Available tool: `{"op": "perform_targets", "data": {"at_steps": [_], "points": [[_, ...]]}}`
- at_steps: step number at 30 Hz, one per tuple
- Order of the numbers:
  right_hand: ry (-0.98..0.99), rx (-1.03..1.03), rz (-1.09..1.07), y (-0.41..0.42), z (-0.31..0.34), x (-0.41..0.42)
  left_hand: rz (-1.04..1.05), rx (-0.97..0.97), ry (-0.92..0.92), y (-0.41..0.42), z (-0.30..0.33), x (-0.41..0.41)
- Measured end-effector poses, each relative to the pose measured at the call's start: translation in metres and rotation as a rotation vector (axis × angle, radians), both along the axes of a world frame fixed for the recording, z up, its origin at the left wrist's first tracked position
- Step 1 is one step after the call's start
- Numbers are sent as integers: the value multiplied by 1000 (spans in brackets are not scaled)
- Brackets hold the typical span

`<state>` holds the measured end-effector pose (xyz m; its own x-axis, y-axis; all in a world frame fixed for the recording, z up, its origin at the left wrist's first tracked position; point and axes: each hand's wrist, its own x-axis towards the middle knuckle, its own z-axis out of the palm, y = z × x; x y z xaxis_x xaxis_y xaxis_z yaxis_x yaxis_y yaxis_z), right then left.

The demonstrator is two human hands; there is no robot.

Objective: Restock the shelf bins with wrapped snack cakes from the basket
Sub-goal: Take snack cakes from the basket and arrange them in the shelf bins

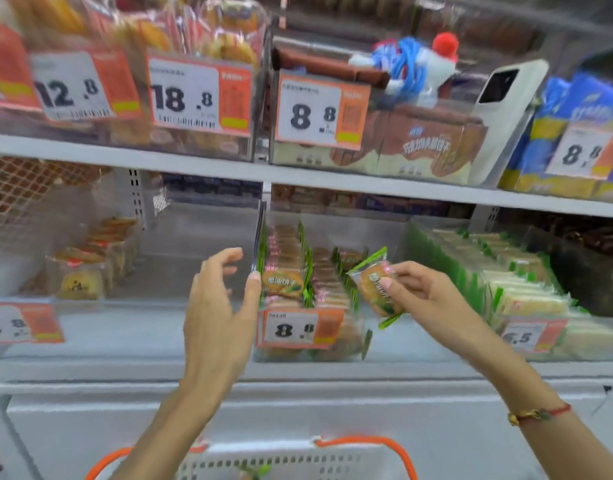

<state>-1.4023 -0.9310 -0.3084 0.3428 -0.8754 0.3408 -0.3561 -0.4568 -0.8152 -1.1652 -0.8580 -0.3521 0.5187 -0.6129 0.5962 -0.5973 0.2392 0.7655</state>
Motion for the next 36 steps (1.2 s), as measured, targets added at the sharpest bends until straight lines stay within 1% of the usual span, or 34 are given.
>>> {"op": "perform_targets", "data": {"at_steps": [2, 3, 4, 5, 7, 8, 9, 11, 14, 16, 20, 25, 28, 30, 31, 35, 36], "points": [[43, -56, -54, -28, 8, -7, -10, 65, -41, -25, 13, 7], [95, -84, -94, -43, 10, -8, -12, 121, -41, -35, 18, 9], [190, -114, -138, -61, 11, -9, -12, 179, -28, -45, 21, 12], [329, -146, -176, -80, 11, -9, -12, 228, -10, -53, 23, 14], [672, -174, -196, -113, 5, -4, -7, 296, 18, -63, 23, 13], [812, -172, -182, -127, 1, 0, 5, 322, 3, -63, 22, 12], [911, -161, -159, -140, -4, 4, 18, 340, -25, -62, 21, 10], [1025, -144, -104, -159, -15, 15, 46, 345, -80, -61, 18, 8], [1118, -135, -69, -174, -25, 31, 63, 341, -68, -62, 20, 8], [1108, -148, -48, -182, -32, 35, 68, 343, -54, -63, 20, 7], [1084, -49, -16, -203, -43, 33, 75, 324, -54, -63, 17, 9], [1080, -88, 17, -215, -46, 34, 66, 325, -66, -65, 17, 9], [1052, -17, 41, -220, -40, 31, 71, 320, -74, -65, 15, 10], [971, 63, 61, -225, -35, 25, 75, 319, -82, -64, 14, 10], [912, 70, 56, -226, -33, 21, 78, 319, -86, -65, 14, 10], [607, 40, -16, -232, -29, 9, 86, 322, -85, -66, 13, 11], [576, 18, -4, -232, -28, 9, 84, 322, -83, -66, 13, 11]]}}
